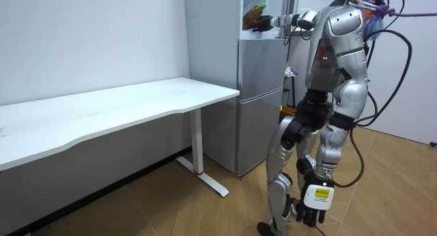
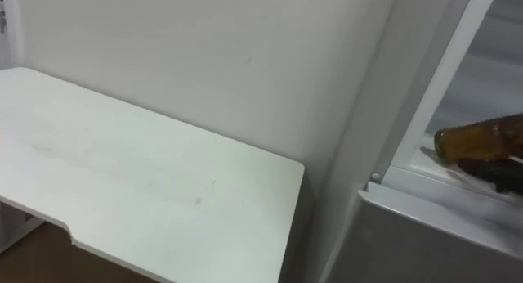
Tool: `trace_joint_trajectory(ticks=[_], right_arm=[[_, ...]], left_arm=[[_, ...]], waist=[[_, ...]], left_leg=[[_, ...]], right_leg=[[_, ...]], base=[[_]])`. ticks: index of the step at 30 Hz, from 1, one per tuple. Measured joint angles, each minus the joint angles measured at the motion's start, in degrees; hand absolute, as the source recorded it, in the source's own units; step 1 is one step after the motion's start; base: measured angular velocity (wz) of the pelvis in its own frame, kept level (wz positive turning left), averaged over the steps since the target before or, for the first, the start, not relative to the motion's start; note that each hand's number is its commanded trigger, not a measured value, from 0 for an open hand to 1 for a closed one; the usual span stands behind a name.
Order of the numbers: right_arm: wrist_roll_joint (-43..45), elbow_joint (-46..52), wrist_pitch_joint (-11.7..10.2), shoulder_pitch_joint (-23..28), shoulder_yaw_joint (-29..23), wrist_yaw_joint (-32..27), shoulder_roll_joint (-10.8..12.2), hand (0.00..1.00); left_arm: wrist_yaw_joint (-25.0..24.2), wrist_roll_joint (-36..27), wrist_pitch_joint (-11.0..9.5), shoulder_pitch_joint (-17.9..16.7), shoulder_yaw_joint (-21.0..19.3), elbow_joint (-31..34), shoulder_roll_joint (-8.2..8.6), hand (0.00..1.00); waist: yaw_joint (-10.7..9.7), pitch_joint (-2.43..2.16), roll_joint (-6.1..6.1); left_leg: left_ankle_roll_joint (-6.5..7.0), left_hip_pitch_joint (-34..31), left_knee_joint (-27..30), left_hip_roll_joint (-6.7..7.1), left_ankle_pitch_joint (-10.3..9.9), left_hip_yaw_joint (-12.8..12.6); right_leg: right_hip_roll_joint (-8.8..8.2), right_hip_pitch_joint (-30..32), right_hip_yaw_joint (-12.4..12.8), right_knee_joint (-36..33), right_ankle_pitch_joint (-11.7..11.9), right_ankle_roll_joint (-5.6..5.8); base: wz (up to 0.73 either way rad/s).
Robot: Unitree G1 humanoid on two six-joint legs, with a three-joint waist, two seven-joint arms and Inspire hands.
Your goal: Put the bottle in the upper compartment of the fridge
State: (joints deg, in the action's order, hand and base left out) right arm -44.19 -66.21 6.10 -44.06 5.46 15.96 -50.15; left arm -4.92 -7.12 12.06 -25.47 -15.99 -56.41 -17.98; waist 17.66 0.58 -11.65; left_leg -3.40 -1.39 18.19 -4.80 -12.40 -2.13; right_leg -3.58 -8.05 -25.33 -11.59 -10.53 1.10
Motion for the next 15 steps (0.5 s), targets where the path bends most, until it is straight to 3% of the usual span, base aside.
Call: trace_joint_trajectory(ticks=[1,15], right_arm=[[0.1,-0.2,-0.2,0.0,0.0,0.1,-0.1,0.00],[-0.1,-0.4,0.0,0.3,-0.1,1.8,-0.2,0.00]], left_arm=[[-0.4,0.0,0.2,0.1,0.2,-0.1,-0.31,0.00],[-0.3,0.2,0.3,0.9,0.7,-1.5,-0.89,0.00]], waist=[[-0.7,0.25,-0.04],[-1.6,0.26,0.04]], left_leg=[[-0.05,-0.2,0.3,0.02,0.0,0.6],[-0.09,-1.0,1.5,0.00,0.0,1.9]], right_leg=[[0.07,0.2,-0.5,0.0,0.0,-0.03],[0.30,-0.2,-1.4,0.0,-0.2,0.39]], base=[[0.11],[0.04]])
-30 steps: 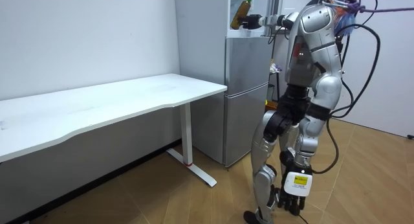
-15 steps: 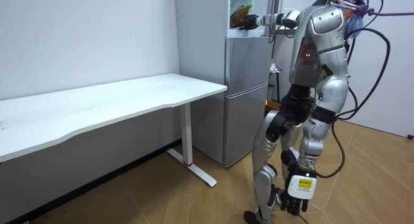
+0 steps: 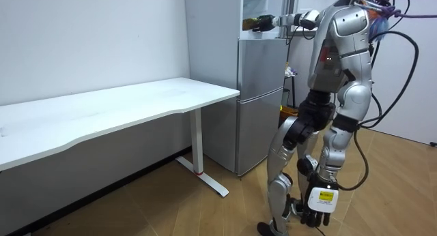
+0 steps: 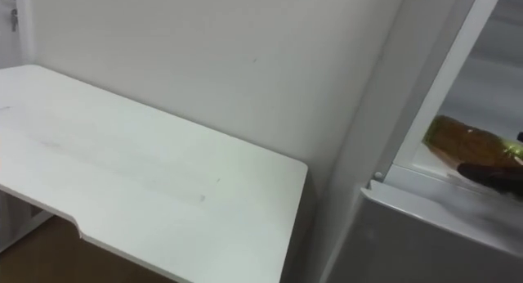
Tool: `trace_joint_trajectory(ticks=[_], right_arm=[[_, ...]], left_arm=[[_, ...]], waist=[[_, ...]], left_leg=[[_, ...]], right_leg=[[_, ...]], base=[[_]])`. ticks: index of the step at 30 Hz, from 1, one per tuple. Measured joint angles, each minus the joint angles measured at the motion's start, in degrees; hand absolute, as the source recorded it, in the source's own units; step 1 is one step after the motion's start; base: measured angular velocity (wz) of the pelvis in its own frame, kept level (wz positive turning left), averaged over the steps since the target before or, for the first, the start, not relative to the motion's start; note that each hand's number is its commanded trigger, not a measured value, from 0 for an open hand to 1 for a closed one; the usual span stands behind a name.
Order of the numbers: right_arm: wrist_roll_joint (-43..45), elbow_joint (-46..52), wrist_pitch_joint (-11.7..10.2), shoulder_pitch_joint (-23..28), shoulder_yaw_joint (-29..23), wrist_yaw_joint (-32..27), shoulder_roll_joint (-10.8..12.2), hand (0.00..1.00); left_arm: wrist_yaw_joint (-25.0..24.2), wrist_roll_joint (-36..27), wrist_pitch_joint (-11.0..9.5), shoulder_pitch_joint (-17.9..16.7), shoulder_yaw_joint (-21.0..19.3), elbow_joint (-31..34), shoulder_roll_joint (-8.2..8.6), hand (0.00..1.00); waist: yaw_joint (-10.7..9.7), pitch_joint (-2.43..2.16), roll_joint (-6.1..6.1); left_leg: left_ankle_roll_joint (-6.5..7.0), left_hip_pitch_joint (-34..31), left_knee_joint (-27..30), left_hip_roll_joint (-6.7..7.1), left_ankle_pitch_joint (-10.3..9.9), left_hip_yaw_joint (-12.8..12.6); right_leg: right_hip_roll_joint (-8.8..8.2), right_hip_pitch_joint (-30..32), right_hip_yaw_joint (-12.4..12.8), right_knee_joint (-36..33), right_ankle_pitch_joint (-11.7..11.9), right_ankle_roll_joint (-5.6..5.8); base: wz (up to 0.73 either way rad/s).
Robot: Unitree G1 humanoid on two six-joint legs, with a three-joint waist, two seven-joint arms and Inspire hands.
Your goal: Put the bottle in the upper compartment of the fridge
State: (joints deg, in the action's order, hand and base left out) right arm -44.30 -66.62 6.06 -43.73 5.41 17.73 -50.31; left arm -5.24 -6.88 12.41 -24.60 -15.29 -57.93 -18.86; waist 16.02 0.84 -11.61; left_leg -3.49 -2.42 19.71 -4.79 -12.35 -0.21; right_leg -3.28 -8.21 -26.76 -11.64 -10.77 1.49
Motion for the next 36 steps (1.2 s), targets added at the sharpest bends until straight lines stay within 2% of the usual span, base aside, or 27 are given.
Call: trace_joint_trajectory(ticks=[3,6,10,12,15,16,17,19,24,28,31,36], right_arm=[[0.0,0.0,0.0,0.0,0.0,0.1,0.0,0.00],[-0.6,-0.2,-0.1,0.1,0.0,0.4,0.0,0.00],[-2.9,-0.2,-0.1,0.8,-0.9,1.0,0.0,0.00],[-3.0,0.0,-0.1,0.9,-1.4,1.5,0.0,0.00],[-2.9,0.4,0.0,0.9,-2.5,2.9,0.0,0.00],[-2.9,0.7,-0.1,0.9,-2.5,3.1,0.0,0.00],[-2.9,1.5,-0.1,1.1,-2.4,3.1,0.1,0.00],[-2.9,3.8,-0.5,1.9,-2.7,3.0,0.4,0.00],[-3.0,8.1,-1.3,4.8,-4.5,3.0,0.6,0.00],[-2.9,9.3,-1.4,5.2,-4.5,3.2,0.6,0.00],[-2.9,10.1,-1.5,6.0,-4.5,4.1,0.6,0.00],[-2.8,11.5,-1.2,7.3,-5.5,5.5,0.6,0.00]], left_arm=[[0.0,0.0,-0.2,0.0,0.0,0.0,0.00,0.00],[0.0,0.1,-0.3,0.0,1.8,0.0,-0.52,0.00],[0.0,-0.3,-0.3,0.0,2.0,0.0,-0.86,0.00],[0.0,-0.2,-0.4,0.0,2.0,0.1,-0.90,0.00],[0.0,-0.2,-1.0,-0.2,2.0,0.5,-0.90,0.00],[0.0,-0.3,-1.5,-0.2,2.0,0.6,-0.94,0.00],[0.1,-0.5,-2.1,-0.1,2.0,0.6,-1.06,0.00],[0.3,-1.1,-2.7,-0.1,2.0,0.6,-1.10,0.00],[1.3,-2.5,-4.4,0.6,2.0,0.6,-0.98,0.00],[1.2,-2.5,-4.6,0.5,2.0,0.7,-0.80,0.00],[1.3,-2.4,-5.4,0.0,1.9,1.2,-0.79,0.00],[1.3,-1.9,-5.5,-0.8,0.7,2.9,-0.16,0.00]], waist=[[-0.1,-0.02,0.05],[-0.2,-0.01,0.06],[-0.4,-0.02,0.07],[-0.7,-0.02,0.07],[-1.7,-0.05,0.13],[-1.8,-0.08,0.18],[-2.1,-0.09,0.20],[-3.0,-0.10,0.20],[-3.6,-0.24,0.28],[-4.5,-0.80,0.68],[-4.9,-0.88,0.81],[-6.1,-0.96,0.83]], left_leg=[[-0.03,0.0,0.0,0.00,0.0,0.0],[0.00,-0.1,0.0,0.00,0.0,0.1],[-0.02,-0.1,0.0,0.09,0.0,0.0],[0.08,-0.1,0.0,0.15,0.1,0.0],[0.31,-0.1,-0.1,0.36,0.2,0.0],[0.34,0.0,-0.1,0.37,0.2,-0.2],[0.34,0.0,-0.1,0.37,0.2,-0.3],[0.34,0.0,-0.1,0.40,0.2,-0.3],[0.44,0.1,-0.2,0.39,0.1,-1.0],[0.53,0.5,-0.2,0.40,0.0,-1.2],[0.51,1.1,-0.4,0.39,-0.1,-1.3],[0.70,0.9,0.1,0.46,-0.3,-1.4]], right_leg=[[0.01,0.0,0.0,0.0,0.0,0.02],[0.01,0.0,-0.1,0.0,-0.2,0.27],[-0.05,0.0,0.0,0.0,-0.9,1.54],[-0.11,0.1,0.1,0.1,-1.0,1.62],[-0.27,0.2,0.2,0.1,-1.1,1.40],[-0.27,0.2,0.4,0.1,-1.0,0.99],[-0.26,0.1,0.5,0.2,-0.6,0.00],[-0.18,0.0,0.4,0.9,-0.4,-0.50],[-0.27,0.0,0.7,1.0,-0.3,-0.51],[-0.34,-0.1,0.7,1.0,-0.3,-0.44],[-0.35,-0.6,0.8,1.0,-0.3,-0.42],[-0.52,-0.7,0.6,1.5,-0.4,-0.21]], base=[[0.00],[0.00],[0.00],[0.00],[0.00],[-0.05],[-0.04],[0.00],[-0.02],[0.00],[0.00],[0.02]])
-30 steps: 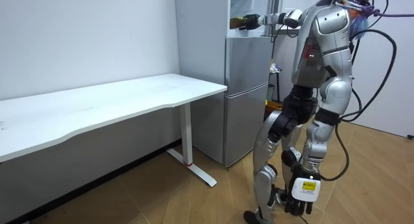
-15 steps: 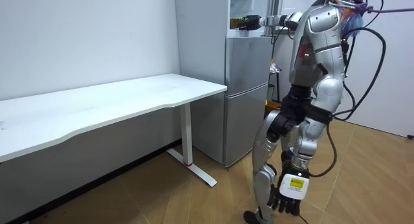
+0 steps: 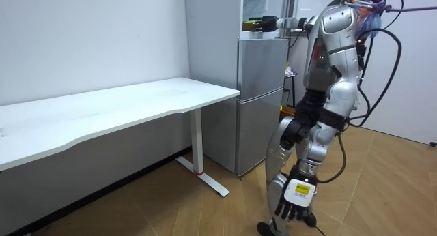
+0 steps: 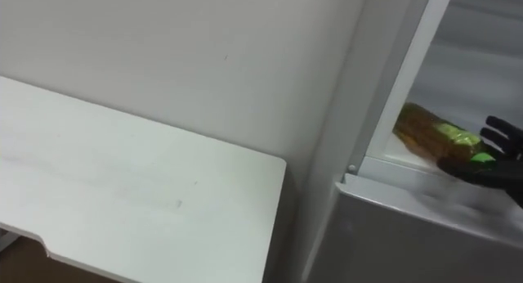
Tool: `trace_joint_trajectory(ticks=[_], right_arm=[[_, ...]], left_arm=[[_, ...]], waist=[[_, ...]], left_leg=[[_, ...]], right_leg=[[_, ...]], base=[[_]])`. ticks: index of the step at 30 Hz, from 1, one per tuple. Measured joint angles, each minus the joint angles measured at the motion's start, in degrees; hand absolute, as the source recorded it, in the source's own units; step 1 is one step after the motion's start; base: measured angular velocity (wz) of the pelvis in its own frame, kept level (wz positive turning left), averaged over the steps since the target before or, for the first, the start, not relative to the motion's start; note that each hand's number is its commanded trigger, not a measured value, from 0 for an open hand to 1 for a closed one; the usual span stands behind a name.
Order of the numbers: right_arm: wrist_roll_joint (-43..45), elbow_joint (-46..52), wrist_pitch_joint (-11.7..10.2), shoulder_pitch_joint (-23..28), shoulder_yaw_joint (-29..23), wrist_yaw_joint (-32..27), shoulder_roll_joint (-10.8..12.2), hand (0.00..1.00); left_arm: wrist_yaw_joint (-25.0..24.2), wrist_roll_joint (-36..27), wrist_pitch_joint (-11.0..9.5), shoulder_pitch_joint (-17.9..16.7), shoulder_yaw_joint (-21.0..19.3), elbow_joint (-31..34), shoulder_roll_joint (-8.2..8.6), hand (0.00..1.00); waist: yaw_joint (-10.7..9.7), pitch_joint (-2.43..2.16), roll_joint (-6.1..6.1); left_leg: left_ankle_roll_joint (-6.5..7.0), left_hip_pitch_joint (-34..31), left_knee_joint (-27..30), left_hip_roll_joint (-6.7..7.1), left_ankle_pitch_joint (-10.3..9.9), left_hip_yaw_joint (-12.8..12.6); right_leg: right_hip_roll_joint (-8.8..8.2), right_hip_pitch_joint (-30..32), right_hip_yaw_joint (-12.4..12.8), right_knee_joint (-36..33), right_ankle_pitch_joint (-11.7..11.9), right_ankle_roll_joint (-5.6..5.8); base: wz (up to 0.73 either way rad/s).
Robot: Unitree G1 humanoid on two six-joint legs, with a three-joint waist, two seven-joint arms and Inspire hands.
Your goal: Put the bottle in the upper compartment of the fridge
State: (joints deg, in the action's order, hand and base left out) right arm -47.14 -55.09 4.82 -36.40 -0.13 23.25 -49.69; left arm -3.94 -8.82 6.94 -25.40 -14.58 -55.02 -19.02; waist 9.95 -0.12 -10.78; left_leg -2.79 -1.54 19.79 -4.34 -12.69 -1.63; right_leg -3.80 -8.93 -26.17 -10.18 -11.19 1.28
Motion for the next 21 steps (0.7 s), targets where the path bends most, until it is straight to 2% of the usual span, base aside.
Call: trace_joint_trajectory(ticks=[3,4,6,11,21], right_arm=[[0.6,1.2,0.3,1.2,-1.7,1.0,0.0,0.00],[0.9,2.4,0.3,2.0,-2.0,1.4,0.0,0.00],[1.8,4.5,0.3,2.8,-2.7,1.9,0.0,0.00],[3.5,8.4,0.3,6.0,-5.5,2.0,0.0,0.00],[8.7,11.4,0.3,6.8,-6.2,1.9,0.0,0.00]], left_arm=[[-0.1,0.0,-0.1,-0.1,0.0,0.0,0.12,0.00],[-0.1,0.0,-0.1,-0.3,-0.1,-0.1,0.15,0.00],[-0.2,0.0,-0.1,-0.6,-0.5,-0.1,0.56,0.00],[-0.1,0.0,-0.8,-0.6,-1.2,-0.1,0.74,0.00],[-0.1,0.0,-1.1,-1.6,-1.2,0.0,1.17,0.00]], waist=[[-0.7,-0.31,-0.08],[-1.2,-0.71,-0.11],[-2.0,-1.03,0.01],[-3.0,-1.06,0.00],[-3.6,-0.89,-0.20]], left_leg=[[0.07,0.1,-0.2,0.16,0.0,-0.1],[0.08,0.1,-0.4,0.22,0.0,-0.1],[0.08,0.2,-0.6,0.25,0.0,-0.1],[-0.13,1.4,-2.0,0.16,0.1,-0.3],[-0.15,1.9,-2.6,0.04,0.1,-1.2]], right_leg=[[-0.10,0.0,0.1,0.1,0.1,0.14],[-0.08,0.0,0.1,0.1,0.2,0.20],[-0.07,-0.1,0.1,0.1,0.2,0.22],[-0.09,-0.1,0.6,-0.4,0.2,0.22],[-0.10,-0.1,1.5,-0.4,0.2,0.22]], base=[[0.00],[0.00],[0.00],[-0.05],[-0.04]])
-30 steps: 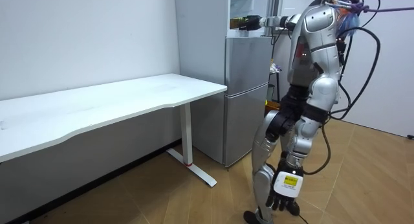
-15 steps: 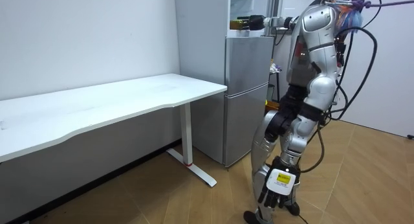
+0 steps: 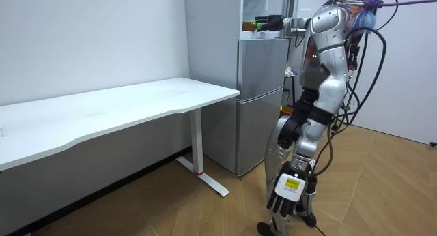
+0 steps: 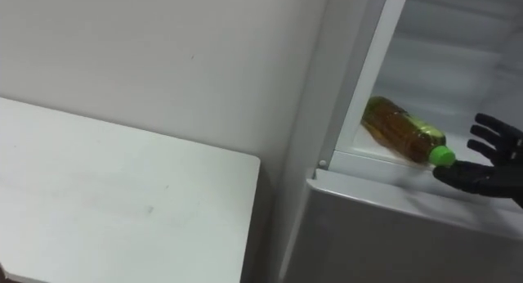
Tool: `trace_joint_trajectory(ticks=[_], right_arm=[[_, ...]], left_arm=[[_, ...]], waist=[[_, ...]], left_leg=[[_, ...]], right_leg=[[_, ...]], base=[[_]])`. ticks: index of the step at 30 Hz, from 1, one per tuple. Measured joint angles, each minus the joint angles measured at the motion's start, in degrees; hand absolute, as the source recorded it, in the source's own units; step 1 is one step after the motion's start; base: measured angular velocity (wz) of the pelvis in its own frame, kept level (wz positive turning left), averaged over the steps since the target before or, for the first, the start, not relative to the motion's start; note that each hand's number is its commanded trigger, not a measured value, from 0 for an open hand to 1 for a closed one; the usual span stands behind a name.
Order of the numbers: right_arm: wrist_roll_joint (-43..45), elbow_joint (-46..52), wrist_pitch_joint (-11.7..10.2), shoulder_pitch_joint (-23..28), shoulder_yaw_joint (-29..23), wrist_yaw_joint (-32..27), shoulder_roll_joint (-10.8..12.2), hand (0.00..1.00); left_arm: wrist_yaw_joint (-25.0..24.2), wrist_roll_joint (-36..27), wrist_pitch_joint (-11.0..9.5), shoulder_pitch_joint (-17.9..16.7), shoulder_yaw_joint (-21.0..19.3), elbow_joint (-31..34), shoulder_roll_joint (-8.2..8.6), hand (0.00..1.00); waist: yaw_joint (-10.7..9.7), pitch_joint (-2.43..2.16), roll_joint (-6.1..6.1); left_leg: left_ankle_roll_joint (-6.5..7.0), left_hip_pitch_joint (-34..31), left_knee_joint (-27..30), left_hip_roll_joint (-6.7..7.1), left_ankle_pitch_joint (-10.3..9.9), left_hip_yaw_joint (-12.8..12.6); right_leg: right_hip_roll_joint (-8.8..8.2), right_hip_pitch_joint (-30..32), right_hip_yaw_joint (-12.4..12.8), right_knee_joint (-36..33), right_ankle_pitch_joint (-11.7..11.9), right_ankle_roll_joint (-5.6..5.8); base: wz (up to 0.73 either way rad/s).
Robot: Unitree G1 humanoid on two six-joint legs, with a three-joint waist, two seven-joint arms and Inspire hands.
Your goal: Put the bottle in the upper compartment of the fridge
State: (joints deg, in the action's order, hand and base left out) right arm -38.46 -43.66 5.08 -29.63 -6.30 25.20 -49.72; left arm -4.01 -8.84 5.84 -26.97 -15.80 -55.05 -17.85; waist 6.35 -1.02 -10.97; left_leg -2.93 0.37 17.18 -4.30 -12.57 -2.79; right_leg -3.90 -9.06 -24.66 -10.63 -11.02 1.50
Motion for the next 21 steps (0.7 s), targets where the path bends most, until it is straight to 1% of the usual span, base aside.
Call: trace_joint_trajectory(ticks=[4,6,7,8,11,13,15,16,17,19,21], right_arm=[[0.8,1.2,0.0,0.3,0.0,-0.2,0.0,0.00],[0.5,2.2,0.0,0.5,0.0,-0.4,0.0,0.00],[0.1,3.1,0.0,0.8,0.1,-1.0,0.0,0.00],[-0.2,5.2,0.0,1.8,0.1,-2.1,0.0,0.00],[-0.2,9.2,0.0,2.8,0.1,-4.5,0.0,0.00],[-0.3,11.0,0.0,2.9,0.1,-6.2,0.0,0.00],[-1.1,12.6,-0.1,3.0,0.1,-7.8,0.0,0.00],[-1.7,14.3,-0.1,3.4,0.1,-9.3,0.0,0.00],[-1.7,16.9,-0.1,4.3,-0.2,-10.7,0.0,0.00],[-1.9,22.5,-0.2,7.9,-2.4,-12.3,0.1,0.00],[-2.9,29.2,-0.8,12.3,-4.6,-14.3,0.5,0.00]], left_arm=[[0.0,-0.2,0.0,-0.8,0.0,0.5,0.16,0.00],[0.1,-0.6,0.0,-1.1,0.0,1.2,0.23,0.00],[0.2,-0.5,-0.3,-1.0,0.1,1.3,0.17,0.00],[0.6,-0.5,-0.9,-1.0,0.1,1.2,0.17,0.00],[0.9,-0.6,-1.8,-0.9,0.0,0.9,0.14,0.00],[1.1,-0.6,-2.3,-0.9,0.1,1.0,0.15,0.00],[1.2,-0.6,-2.6,-0.9,0.2,1.0,0.24,0.00],[1.4,-0.6,-2.6,-0.9,0.2,1.0,0.29,0.00],[1.6,-0.5,-2.6,-0.9,0.2,1.2,0.42,0.00],[2.3,-0.4,-2.9,-0.5,0.2,1.3,0.54,0.00],[3.3,-0.4,-3.4,-0.4,0.4,1.6,0.96,0.00]], waist=[[0.1,0.10,-0.15],[0.0,0.31,-0.38],[0.0,0.48,-0.69],[0.1,0.51,-0.95],[-0.4,0.48,-1.56],[-0.7,0.52,-1.69],[-1.2,0.59,-1.57],[-1.2,0.65,-1.34],[-1.5,0.75,-1.00],[-1.8,0.71,-0.37],[-2.4,0.73,0.76]], left_leg=[[0.00,0.0,0.0,-0.05,0.0,-0.4],[0.01,-0.1,0.0,-0.04,0.0,-0.5],[0.02,-0.1,0.0,-0.04,0.0,-0.8],[0.02,-0.2,0.0,-0.08,0.0,-1.1],[0.06,-0.5,0.0,-0.07,0.0,-1.4],[0.09,-0.4,0.1,-0.12,0.0,-1.6],[0.18,-0.1,0.2,-0.12,-0.1,-1.7],[0.19,0.1,0.0,-0.15,-0.1,-2.1],[0.20,0.3,-0.2,-0.19,-0.2,-2.4],[0.26,0.2,-0.4,-0.15,-0.3,-2.4],[0.31,0.3,-0.5,-0.14,-0.3,-2.5]], right_leg=[[-0.01,0.2,0.6,0.0,0.0,0.00],[-0.07,0.3,0.8,0.0,0.0,0.00],[-0.09,0.4,1.0,0.0,-0.1,-0.09],[-0.09,0.7,1.2,0.0,-0.2,-0.12],[-0.13,0.9,1.4,-0.1,-0.2,-0.11],[-0.13,0.9,1.7,-0.1,-0.2,-0.10],[-0.13,0.7,1.9,-0.2,-0.1,-0.04],[-0.13,0.6,2.5,-0.3,-0.1,-0.02],[-0.13,0.6,2.6,-0.3,-0.1,0.00],[-0.15,0.7,2.6,-0.2,0.0,0.08],[-0.16,0.7,2.6,-0.1,0.0,0.13]], base=[[-0.04],[-0.05],[-0.09],[-0.10],[-0.05],[-0.04],[-0.04],[-0.12],[-0.14],[-0.03],[0.00]])
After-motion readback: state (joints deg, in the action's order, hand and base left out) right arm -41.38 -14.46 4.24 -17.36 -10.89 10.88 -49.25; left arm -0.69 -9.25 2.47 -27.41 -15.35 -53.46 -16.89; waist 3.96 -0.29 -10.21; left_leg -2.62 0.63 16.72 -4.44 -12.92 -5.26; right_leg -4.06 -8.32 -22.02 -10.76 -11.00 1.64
